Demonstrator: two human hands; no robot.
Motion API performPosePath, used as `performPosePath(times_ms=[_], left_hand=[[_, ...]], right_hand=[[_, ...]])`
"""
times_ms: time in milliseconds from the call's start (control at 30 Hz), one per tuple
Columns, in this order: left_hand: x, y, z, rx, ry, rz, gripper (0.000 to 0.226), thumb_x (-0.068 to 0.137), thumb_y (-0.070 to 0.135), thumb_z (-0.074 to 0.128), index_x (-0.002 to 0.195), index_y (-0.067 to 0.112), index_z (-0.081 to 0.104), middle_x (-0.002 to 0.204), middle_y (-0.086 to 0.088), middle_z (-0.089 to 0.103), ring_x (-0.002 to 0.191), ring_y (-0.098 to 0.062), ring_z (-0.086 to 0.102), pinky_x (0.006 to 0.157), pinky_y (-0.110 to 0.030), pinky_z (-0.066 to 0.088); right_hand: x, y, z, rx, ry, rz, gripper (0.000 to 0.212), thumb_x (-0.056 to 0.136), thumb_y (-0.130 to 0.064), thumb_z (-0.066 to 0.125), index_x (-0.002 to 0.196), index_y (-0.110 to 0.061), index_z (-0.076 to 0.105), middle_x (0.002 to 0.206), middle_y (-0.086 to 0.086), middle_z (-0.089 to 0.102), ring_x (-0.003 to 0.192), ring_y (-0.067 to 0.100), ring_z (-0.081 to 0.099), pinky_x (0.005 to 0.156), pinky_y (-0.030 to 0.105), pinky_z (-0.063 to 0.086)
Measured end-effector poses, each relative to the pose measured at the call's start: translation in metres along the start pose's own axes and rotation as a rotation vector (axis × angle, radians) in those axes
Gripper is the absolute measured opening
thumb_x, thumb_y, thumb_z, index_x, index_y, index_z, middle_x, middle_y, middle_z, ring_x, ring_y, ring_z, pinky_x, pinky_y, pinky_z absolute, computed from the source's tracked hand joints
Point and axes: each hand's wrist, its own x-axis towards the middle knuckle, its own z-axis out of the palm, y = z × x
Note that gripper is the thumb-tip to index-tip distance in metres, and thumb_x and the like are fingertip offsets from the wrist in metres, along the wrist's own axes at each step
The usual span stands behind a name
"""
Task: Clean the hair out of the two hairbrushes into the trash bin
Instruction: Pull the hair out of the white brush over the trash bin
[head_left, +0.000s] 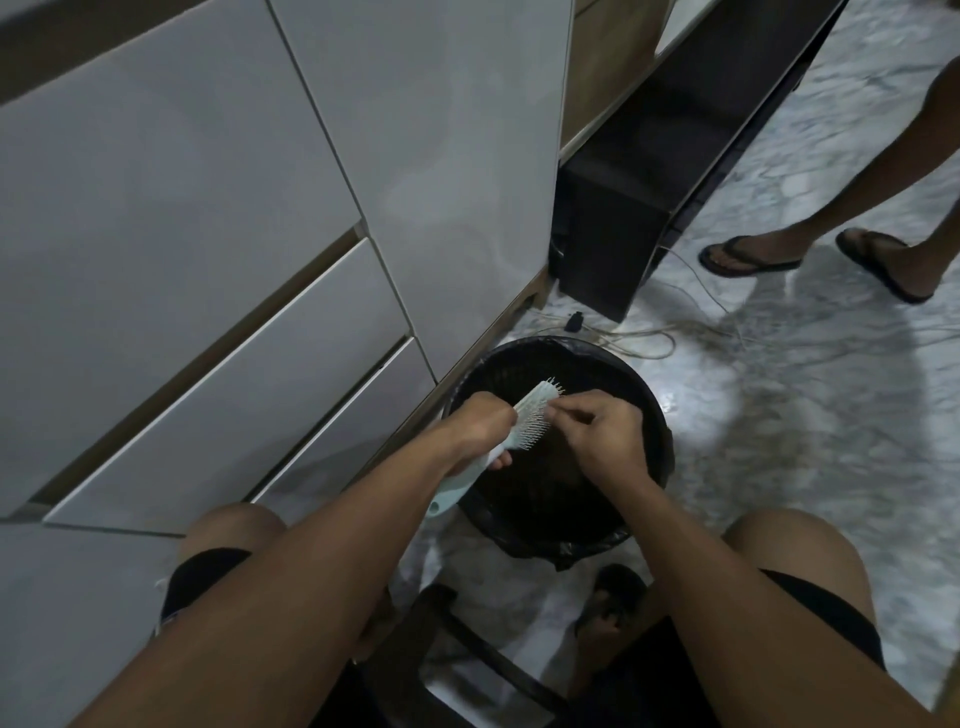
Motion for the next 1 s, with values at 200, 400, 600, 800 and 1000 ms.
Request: performPosePath(times_ms=[200, 400, 600, 800, 1000], left_hand=[[0.002, -0.006, -0.009, 0.02, -0.002, 0.006, 0.039, 0.091, 0.009, 0.04, 0.114, -0.014, 0.062, 0.067, -0.021, 0.064, 0.04, -0.018, 0.057, 0.039, -0.02, 0.043], [-0.001, -0.005, -0.012, 0.016, 0.012, 0.002, 0.038, 0.093, 0.007, 0.039, 0.119, -0.013, 0.059, 0.068, -0.019, 0.064, 0.044, -0.017, 0.059, 0.038, -0.022, 0.044], [0.0, -0.003, -0.005, 0.036, -0.017, 0.049, 0.039, 0.095, 0.007, 0.04, 0.126, -0.008, 0.058, 0.087, -0.021, 0.066, 0.058, -0.018, 0.063, 0.043, -0.022, 0.047], [0.0, -0.008, 0.0, 0.095, -0.042, 0.118, 0.039, 0.102, 0.014, 0.044, 0.138, 0.001, 0.051, 0.102, -0.014, 0.062, 0.069, -0.013, 0.058, 0.055, -0.022, 0.048], [0.002, -0.013, 0.002, 0.1, -0.041, 0.14, 0.041, 0.102, 0.015, 0.045, 0.14, 0.002, 0.048, 0.118, -0.019, 0.062, 0.073, -0.014, 0.058, 0.058, -0.022, 0.049]], right_hand=[[0.008, 0.006, -0.012, -0.046, 0.116, 0.262, 0.011, 0.085, -0.012, 0.069, 0.082, -0.021, 0.075, 0.077, -0.004, 0.068, 0.079, 0.014, 0.065, 0.068, 0.017, 0.044], [0.01, 0.006, -0.009, 0.018, 0.017, 0.236, 0.015, 0.084, -0.011, 0.069, 0.089, -0.025, 0.067, 0.089, -0.005, 0.067, 0.091, 0.016, 0.065, 0.079, 0.025, 0.048], [0.001, 0.004, 0.001, 0.074, -0.137, 0.065, 0.039, 0.077, -0.036, 0.077, 0.113, -0.028, 0.062, 0.103, -0.007, 0.067, 0.096, 0.007, 0.064, 0.08, 0.026, 0.054], [-0.001, -0.001, -0.001, 0.008, -0.016, 0.063, 0.026, 0.076, -0.018, 0.081, 0.101, -0.012, 0.076, 0.088, -0.008, 0.07, 0.078, -0.006, 0.062, 0.068, 0.001, 0.046], [0.008, 0.005, -0.011, 0.025, 0.083, 0.23, 0.011, 0.079, -0.017, 0.076, 0.072, -0.02, 0.07, 0.068, -0.001, 0.071, 0.068, 0.014, 0.07, 0.069, 0.032, 0.058]])
